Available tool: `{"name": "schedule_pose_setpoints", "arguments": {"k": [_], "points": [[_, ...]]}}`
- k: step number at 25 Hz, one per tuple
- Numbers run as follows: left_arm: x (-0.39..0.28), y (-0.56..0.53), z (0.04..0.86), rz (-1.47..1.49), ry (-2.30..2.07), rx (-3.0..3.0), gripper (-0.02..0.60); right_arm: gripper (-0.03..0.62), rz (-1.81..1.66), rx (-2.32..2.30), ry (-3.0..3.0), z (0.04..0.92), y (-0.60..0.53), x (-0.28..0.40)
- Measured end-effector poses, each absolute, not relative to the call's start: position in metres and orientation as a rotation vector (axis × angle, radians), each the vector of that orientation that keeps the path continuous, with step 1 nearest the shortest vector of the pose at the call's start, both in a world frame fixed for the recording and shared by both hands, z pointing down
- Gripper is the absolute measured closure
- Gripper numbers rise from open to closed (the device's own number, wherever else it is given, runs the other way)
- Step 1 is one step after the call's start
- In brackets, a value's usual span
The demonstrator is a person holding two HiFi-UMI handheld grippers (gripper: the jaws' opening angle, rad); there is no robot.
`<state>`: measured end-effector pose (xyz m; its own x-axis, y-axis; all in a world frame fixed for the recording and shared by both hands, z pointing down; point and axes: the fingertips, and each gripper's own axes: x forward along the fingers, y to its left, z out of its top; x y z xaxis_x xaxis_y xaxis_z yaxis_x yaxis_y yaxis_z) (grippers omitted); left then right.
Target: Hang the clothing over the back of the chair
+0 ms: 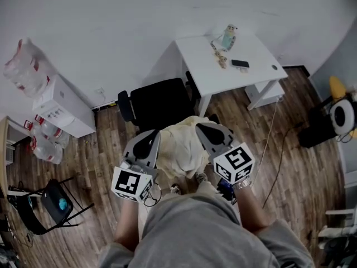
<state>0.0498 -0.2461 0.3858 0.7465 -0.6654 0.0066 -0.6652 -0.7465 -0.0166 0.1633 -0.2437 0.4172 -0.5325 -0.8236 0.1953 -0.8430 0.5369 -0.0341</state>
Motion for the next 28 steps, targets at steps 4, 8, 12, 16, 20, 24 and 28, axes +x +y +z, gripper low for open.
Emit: {"name": "schedule_pose_setpoints", "arguments": {"k": [4,8,12,16,20,24,28], "points": [[0.053,-0.233,0.378,0.017,1.050,-2.941,0.563,0.560,0.185,1.475,-2.612,0.409,-0.227,0.161],[0.059,-0.219,0.372,0.036,0.985,-2.952,0.563,0.560,0.194,1.503,-2.607,0.405,-0.210,0.159],[0.061,-0.205,0.366,0.067,0.950,-2.957,0.563,0.560,0.200,1.533,-2.620,0.400,-0.193,0.156],[0.062,-0.194,0.362,0.091,0.919,-2.970,0.563,0.560,0.213,1.558,-2.626,0.395,-0.179,0.154],[0.062,-0.180,0.361,0.112,0.894,-2.984,0.563,0.560,0.222,1.573,-2.632,0.391,-0.167,0.153],[0.063,-0.173,0.365,0.113,0.869,-2.997,0.563,0.560,0.236,1.592,-2.644,0.385,-0.160,0.153],[0.062,-0.170,0.363,0.136,0.865,-3.004,0.563,0.560,0.218,1.596,-2.637,0.381,-0.157,0.152]]}}
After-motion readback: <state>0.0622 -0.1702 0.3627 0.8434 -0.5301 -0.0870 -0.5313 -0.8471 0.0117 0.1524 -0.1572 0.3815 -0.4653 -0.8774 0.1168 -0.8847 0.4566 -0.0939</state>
